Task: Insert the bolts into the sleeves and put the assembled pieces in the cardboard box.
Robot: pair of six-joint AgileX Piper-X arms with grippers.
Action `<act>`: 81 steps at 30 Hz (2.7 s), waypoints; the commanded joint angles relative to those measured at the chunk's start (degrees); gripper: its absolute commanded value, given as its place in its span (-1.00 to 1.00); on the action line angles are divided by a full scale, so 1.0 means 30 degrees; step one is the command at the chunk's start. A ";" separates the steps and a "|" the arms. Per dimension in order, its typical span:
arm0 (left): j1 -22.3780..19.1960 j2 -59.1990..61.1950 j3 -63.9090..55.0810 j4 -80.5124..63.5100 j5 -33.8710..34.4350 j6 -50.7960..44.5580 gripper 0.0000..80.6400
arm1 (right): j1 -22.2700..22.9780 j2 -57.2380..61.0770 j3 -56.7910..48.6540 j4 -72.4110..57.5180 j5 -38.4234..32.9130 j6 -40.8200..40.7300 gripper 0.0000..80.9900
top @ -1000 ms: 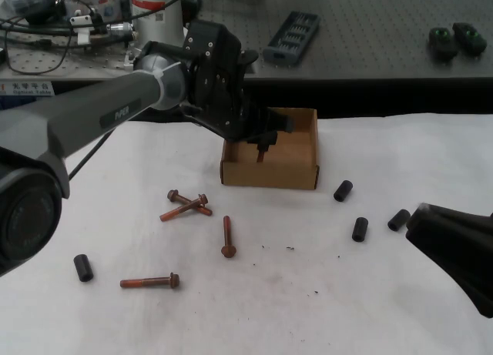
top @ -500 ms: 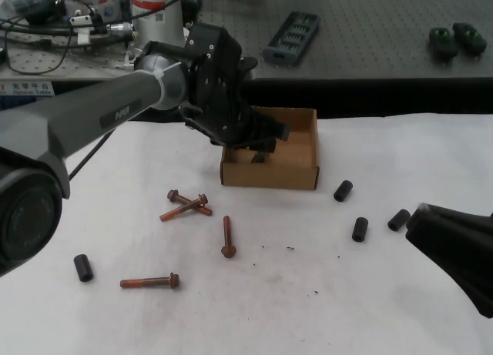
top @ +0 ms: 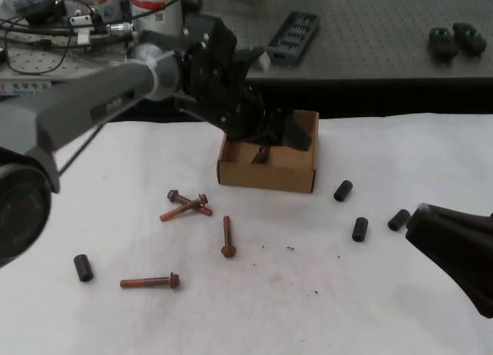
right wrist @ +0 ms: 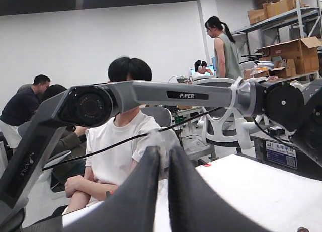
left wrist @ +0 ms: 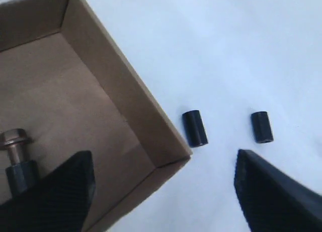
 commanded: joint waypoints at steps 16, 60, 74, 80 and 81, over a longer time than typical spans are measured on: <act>-0.0065 -0.7188 0.1703 1.3369 -0.4045 0.7534 0.20 | 0.0068 -0.0176 -0.0014 0.0651 -0.0089 -0.1188 -0.83; 0.1924 -1.8858 2.2349 0.0482 -0.8519 0.9384 0.20 | 0.0068 -0.0176 -0.3689 1.5014 0.3980 -0.3440 -0.83; 0.1601 -1.4173 2.0075 0.1096 -0.9680 1.4785 0.20 | 0.0068 -0.0176 -0.3689 1.5014 0.3980 -0.3440 -0.83; 0.1556 -1.3755 2.0075 0.1096 -0.9748 1.5729 0.20 | 0.0068 -0.0176 -0.3689 1.5059 0.3891 -0.3440 -0.83; 0.1556 -1.3755 2.0075 0.1096 -0.9748 1.5885 0.20 | 0.0068 -0.0176 -0.3689 1.5090 0.3891 -0.3440 -0.83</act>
